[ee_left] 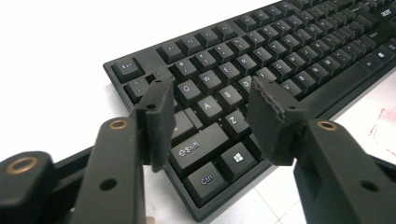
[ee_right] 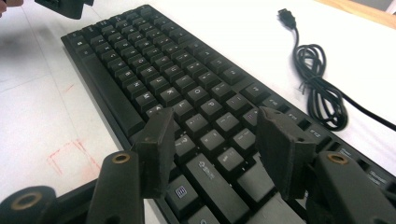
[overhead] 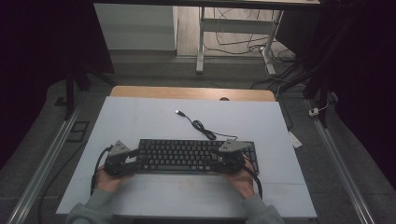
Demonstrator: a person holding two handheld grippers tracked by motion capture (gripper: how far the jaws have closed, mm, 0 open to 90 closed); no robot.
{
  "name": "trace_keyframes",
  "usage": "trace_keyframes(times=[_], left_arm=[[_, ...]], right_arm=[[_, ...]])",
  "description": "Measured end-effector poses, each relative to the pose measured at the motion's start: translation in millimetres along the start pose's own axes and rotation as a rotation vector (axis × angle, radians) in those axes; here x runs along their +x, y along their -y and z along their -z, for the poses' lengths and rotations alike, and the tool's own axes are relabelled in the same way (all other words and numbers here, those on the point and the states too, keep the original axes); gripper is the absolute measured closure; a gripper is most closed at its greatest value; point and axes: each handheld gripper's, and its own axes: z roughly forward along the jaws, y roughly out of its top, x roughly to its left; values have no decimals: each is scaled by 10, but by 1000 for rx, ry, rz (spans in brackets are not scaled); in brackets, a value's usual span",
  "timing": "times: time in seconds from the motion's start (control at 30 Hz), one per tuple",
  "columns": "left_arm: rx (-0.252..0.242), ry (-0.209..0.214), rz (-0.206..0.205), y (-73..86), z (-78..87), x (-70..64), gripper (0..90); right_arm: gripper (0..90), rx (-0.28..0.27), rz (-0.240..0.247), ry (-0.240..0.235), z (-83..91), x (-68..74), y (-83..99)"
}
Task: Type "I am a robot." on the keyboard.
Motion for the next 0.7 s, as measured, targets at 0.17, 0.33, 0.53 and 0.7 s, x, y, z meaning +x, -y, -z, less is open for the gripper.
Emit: trace_keyframes(times=[0.17, 0.33, 0.53, 0.7], left_arm=[[2, -1, -3, -11, -6, -14, 441], [-9, 5, 0, -32, 6, -18, 399], [-7, 31, -19, -71, -2, -71, 377], [-40, 100, -62, -149, 8, -212, 425]], right_arm=[[477, -10, -12, 4, 50, -18, 36], [479, -18, -15, 8, 79, -38, 56], [481, -12, -20, 21, 88, -68, 83], [482, -17, -22, 19, 89, -65, 78]])
